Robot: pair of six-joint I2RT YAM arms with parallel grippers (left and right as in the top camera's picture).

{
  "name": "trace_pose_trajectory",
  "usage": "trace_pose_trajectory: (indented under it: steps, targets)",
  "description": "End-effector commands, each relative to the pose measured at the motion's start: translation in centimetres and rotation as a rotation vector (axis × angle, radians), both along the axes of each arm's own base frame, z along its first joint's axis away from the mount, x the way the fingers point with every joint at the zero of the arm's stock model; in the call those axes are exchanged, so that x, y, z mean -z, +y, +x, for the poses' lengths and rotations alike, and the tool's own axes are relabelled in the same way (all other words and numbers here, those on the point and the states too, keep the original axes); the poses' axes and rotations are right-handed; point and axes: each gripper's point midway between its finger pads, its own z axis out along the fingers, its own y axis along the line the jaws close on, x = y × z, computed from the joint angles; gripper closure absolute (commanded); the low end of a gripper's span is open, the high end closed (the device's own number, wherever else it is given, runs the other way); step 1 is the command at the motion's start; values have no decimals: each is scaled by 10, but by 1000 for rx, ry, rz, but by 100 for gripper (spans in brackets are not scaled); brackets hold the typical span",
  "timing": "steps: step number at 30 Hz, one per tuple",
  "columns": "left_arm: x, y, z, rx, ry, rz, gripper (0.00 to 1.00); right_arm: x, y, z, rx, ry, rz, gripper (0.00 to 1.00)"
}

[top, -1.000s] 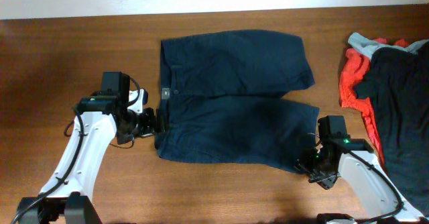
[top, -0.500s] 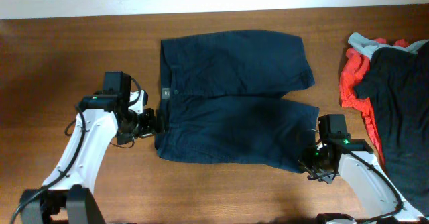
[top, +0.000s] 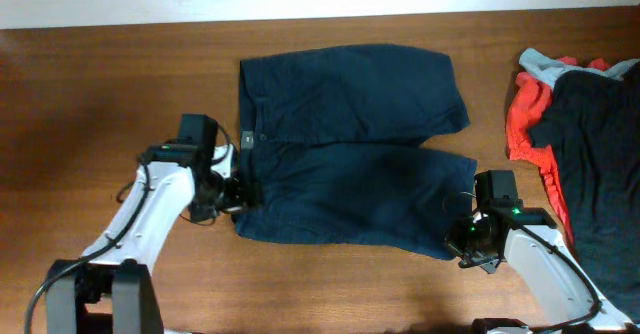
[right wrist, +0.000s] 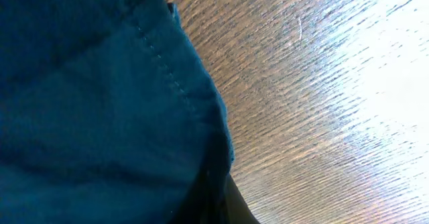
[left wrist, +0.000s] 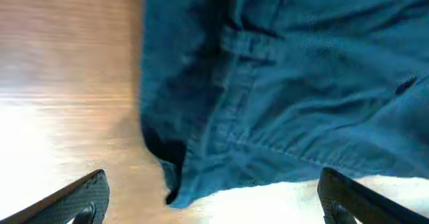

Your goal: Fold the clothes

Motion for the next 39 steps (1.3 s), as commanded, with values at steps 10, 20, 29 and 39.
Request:
trace_pose_trajectory:
  steps: [10,20,29,39]
  targets:
    - [34,0,-23,-44,58,55,9,2,-3,-2,5,7,-17,96]
    - [57,2,-35,-103,67,52,38,2,-3,-1,5,5,-17,96]
    - [57,1,-34,-103,64,51,94,2,-3,-1,5,5,-17,96]
    - [28,1,-22,-85,53,52,100,-16,-3,-12,-39,76,-22,96]
